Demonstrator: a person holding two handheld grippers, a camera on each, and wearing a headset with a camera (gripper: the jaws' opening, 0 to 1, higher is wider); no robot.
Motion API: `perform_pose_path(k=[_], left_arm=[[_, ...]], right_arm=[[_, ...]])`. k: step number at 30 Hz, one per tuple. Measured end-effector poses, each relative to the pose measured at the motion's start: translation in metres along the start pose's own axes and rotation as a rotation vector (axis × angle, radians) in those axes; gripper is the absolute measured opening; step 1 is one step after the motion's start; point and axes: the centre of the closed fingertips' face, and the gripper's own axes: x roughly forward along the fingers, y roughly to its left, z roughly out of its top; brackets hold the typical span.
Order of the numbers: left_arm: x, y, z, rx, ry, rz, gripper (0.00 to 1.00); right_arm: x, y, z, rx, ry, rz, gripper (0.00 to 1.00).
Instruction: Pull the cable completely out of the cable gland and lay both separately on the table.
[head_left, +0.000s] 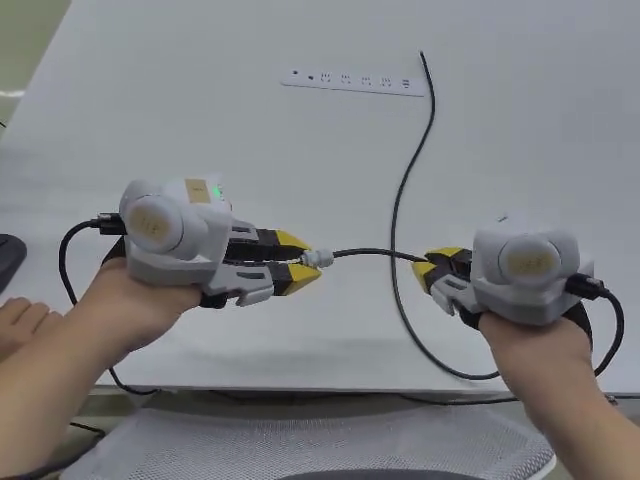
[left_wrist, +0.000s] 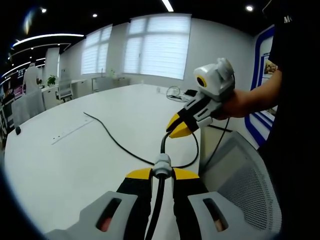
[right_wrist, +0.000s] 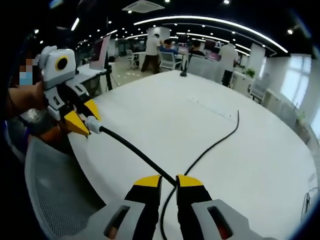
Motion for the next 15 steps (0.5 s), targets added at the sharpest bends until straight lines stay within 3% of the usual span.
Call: perform_pose_path(k=[2,10,15], left_arm=[[0.001,-0.001,0.0,0.005,0.003,-0.001,0.15],[0.004,-0.005,0.001,0.008,0.006,-0.012,0.15],[0.004,-0.006,0.0,0.014,0.009,-0.016,0.15]], right_arm=[[-0.001,0.007,0.008,-0.046,-0.02,0.016,0.07],[0.0,0.054,0.034,-0.402,-0.029,0.094,0.11],[0.004,0.071,0.044,-0.532,-0.038,0.104,0.09]])
